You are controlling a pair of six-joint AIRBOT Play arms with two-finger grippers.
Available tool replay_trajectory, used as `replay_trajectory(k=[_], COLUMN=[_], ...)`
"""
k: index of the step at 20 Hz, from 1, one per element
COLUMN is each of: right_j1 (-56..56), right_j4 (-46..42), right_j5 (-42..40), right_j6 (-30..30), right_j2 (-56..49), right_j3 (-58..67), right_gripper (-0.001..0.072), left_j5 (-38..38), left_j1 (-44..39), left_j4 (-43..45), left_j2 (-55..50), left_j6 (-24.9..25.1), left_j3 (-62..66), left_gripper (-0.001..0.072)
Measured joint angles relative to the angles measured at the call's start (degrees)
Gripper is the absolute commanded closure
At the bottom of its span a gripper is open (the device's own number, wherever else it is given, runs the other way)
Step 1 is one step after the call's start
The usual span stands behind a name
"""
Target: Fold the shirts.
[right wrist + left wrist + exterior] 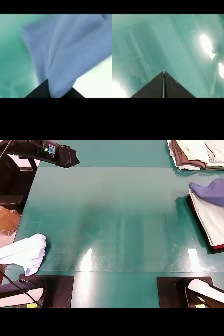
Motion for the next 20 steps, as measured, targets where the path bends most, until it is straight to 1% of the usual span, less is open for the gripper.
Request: replay_trajectory(k=[2, 3, 4, 5, 6, 9, 11, 15, 16, 17, 18, 19, 20], right_j1=[-2.67, -4.09, -5.35, -6.71, -7.87, -9.84, -8.85, 0.55, 3.85, 7.67, 11.54, 15.13, 18.67], right_j4=[-2.93, -4.0, -4.57, -5.27, -5.68, -5.14, -2.16, 3.85, 4.7, 5.27, 5.7, 5.99, 6.23], right_j5=[0.79, 1.05, 1.2, 1.31, 1.31, 2.03, 2.16, 2.03, 1.55, 0.96, 0.17, -0.7, -1.64], right_j6=[-0.02, -0.04, -0.07, -0.09, -0.13, -0.2, -0.15, -0.2, -0.2, -0.22, -0.2, -0.2, -0.2], right_j2=[2.82, 3.98, 4.9, 5.57, 5.95, 6.05, 6.01, 5.99, 5.99, 5.99, 5.99, 5.99, 5.99], right_j3=[-6.51, -9.55, -12.13, -14.58, -16.37, -18.29, -17.2, -11.87, -10.38, -8.79, -7.34, -6.12, -5.03], right_gripper=[0.0689, 0.0583, 0.0271, 0.0053, 0.0037, 0.0039, 0.0039, 0.0044, 0.0062, 0.0094, 0.0154, 0.025, 0.0385], left_j5=[-0.11, -0.13, -0.13, -0.15, -0.15, -0.22, -0.26, -0.37, -0.72, -1.03, -1.25, -1.42, -1.55], left_j1=[0.0, 0.0, 0.0, 0.0, 0.0, 0.0, 0.0, 0.0, 0.0, 0.0, 0.0, 0.0, 0.0], left_j4=[0.02, 0.02, 0.02, 0.0, 0.02, 0.02, 0.02, 0.28, 0.42, 0.44, 0.44, 0.44, 0.44], left_j2=[0.0, 0.0, 0.0, 0.0, 0.0, 0.0, 0.0, 0.0, 0.0, 0.0, 0.0, 0.0, 0.0], left_j6=[0.04, 0.07, 0.07, 0.07, 0.09, 0.09, 0.09, 0.09, 0.09, 0.09, 0.09, 0.09, 0.09], left_j3=[0.0, 0.0, 0.0, 0.0, 0.0, 0.0, 0.0, 0.0, 0.0, 0.0, 0.0, 0.0, 0.0], left_gripper=[0.0684, 0.0684, 0.0684, 0.0684, 0.0684, 0.0684, 0.0684, 0.0684, 0.0684, 0.0684, 0.0684, 0.0684, 0.0684])
